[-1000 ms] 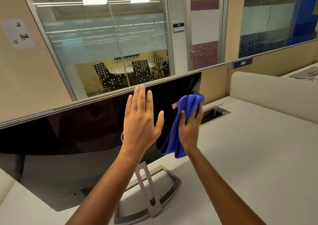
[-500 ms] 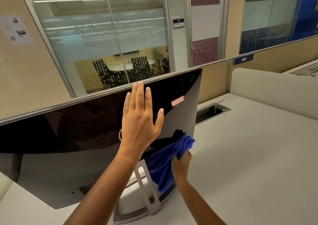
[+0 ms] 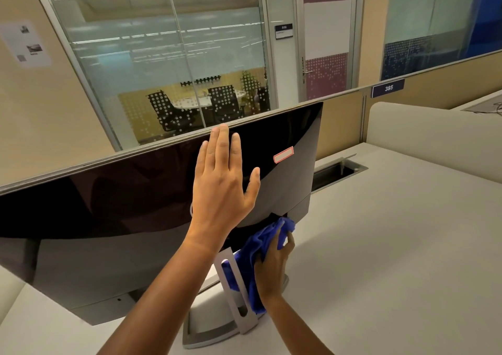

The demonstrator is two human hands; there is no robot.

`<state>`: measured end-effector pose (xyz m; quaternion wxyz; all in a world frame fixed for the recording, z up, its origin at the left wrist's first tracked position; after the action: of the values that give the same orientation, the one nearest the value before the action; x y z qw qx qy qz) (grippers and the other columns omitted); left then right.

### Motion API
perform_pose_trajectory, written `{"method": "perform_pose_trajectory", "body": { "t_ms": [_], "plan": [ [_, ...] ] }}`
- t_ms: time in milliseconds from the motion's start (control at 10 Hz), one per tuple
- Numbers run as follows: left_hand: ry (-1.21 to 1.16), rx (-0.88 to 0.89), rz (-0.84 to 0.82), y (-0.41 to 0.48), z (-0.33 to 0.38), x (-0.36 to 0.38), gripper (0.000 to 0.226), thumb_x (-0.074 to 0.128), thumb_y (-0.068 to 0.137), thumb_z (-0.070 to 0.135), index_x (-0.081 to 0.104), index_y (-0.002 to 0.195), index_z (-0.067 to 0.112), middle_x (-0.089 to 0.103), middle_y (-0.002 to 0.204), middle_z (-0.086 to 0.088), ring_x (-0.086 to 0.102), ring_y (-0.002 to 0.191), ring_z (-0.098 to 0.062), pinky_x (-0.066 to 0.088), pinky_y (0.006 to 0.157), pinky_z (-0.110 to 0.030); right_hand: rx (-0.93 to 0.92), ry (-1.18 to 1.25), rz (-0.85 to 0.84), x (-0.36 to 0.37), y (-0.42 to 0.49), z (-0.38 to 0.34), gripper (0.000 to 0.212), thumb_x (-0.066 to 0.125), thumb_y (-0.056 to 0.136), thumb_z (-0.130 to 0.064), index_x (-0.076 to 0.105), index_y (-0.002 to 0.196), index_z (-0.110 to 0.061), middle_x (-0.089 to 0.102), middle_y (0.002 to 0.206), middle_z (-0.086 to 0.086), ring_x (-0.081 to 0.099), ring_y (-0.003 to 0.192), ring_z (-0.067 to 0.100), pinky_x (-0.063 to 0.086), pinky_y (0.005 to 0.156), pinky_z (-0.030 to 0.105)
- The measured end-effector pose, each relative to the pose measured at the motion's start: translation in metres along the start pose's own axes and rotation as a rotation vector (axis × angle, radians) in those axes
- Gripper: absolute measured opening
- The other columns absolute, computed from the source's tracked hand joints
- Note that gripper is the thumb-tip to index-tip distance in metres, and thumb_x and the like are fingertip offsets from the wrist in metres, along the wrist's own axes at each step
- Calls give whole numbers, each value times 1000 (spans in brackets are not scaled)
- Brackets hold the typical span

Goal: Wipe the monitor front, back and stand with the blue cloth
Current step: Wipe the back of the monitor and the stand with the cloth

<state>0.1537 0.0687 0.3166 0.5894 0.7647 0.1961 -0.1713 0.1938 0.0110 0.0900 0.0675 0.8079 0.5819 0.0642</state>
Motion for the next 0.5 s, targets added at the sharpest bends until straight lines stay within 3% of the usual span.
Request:
{"method": "perform_pose_trajectory", "body": {
  "t_ms": [100, 200, 300, 400, 500],
  "plan": [
    [0, 3, 7, 0, 0, 1, 60, 33, 89, 39, 45, 130, -3, 41, 139, -24, 37, 132, -34, 23, 109, -41, -236, -268, -191, 8, -13, 0, 31, 32, 98, -34, 35, 128, -28, 52, 121, 3, 57, 104, 13, 45, 91, 14],
    [1, 2, 14, -1, 1, 1, 60, 33, 89, 39, 45, 130, -3, 41, 139, -24, 37, 132, -34, 22, 109, -41, -467, -555, -364, 8, -15, 14, 49, 58, 83, -45, 35, 123, -30, 57, 115, 8, 62, 95, 18, 56, 82, 27],
    [1, 1, 17, -1, 1, 1, 60, 33, 89, 39, 44, 131, -3, 41, 139, -24, 36, 132, -34, 22, 109, -41, -775, -919, -365, 0, 5, 28, 93, 85, 53, -44, 38, 131, -23, 43, 128, 7, 65, 97, 24, 57, 75, 28],
    [-8, 7, 14, -1, 0, 1, 60, 33, 89, 39, 44, 131, -3, 41, 139, -24, 36, 132, -34, 23, 109, -40, -823, -930, -311, -24, 27, 23, 100, 89, 44, -42, 41, 129, -22, 38, 133, 8, 65, 99, 28, 55, 75, 31],
    [-4, 6, 12, -1, 0, 1, 60, 34, 89, 39, 44, 131, -3, 40, 140, -24, 36, 132, -34, 23, 109, -40, -757, -916, -227, -27, 30, 27, 99, 92, 41, -32, 43, 126, -19, 38, 132, 11, 65, 97, 31, 55, 76, 34]
  ]
}}
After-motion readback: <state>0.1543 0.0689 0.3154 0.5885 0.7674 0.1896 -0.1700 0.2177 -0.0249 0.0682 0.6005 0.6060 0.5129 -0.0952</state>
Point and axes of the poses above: each hand's wrist, its own y-axis towards the middle knuckle, its own x-axis out of the palm, z = x × y, the point moved 4 cm from there along y, towards the middle knuckle
